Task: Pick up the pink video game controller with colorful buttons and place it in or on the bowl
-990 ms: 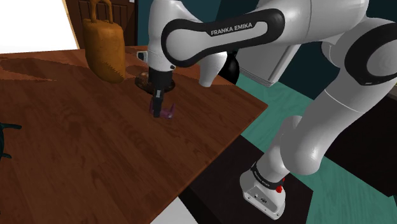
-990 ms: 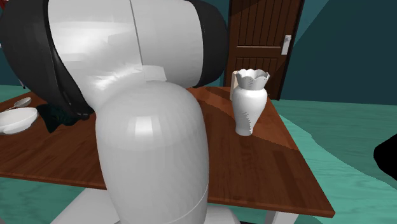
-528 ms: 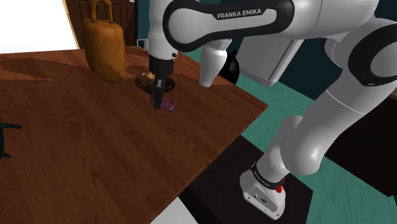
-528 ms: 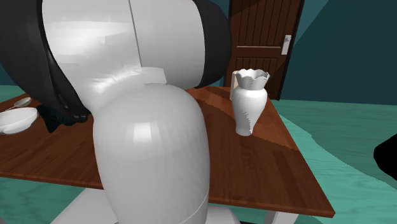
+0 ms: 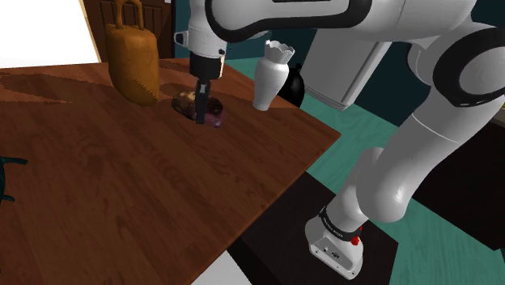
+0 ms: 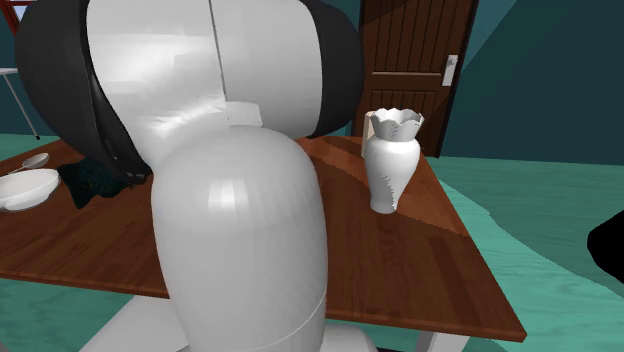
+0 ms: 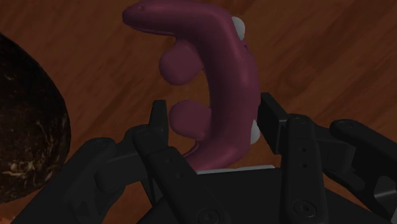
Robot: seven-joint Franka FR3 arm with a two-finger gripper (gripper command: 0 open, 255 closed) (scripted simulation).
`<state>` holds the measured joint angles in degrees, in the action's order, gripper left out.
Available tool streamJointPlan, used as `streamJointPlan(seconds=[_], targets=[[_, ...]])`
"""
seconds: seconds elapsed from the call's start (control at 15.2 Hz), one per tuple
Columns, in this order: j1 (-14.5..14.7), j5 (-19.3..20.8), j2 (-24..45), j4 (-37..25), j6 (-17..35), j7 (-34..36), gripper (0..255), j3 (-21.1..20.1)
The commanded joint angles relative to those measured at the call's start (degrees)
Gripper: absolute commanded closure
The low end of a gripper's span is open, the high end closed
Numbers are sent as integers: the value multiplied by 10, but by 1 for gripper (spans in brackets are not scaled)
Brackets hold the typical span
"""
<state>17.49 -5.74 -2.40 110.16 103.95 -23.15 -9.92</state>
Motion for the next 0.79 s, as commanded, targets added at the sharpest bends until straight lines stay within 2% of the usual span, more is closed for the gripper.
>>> streamJointPlan(seconds=[0.0, 0.4, 0.73], targets=[[-10, 6, 24, -28, -7, -17, 255, 10], [-39, 20, 112, -141, -36, -70, 255, 38], [-63, 28, 200, -265, -75, -109, 255, 56]])
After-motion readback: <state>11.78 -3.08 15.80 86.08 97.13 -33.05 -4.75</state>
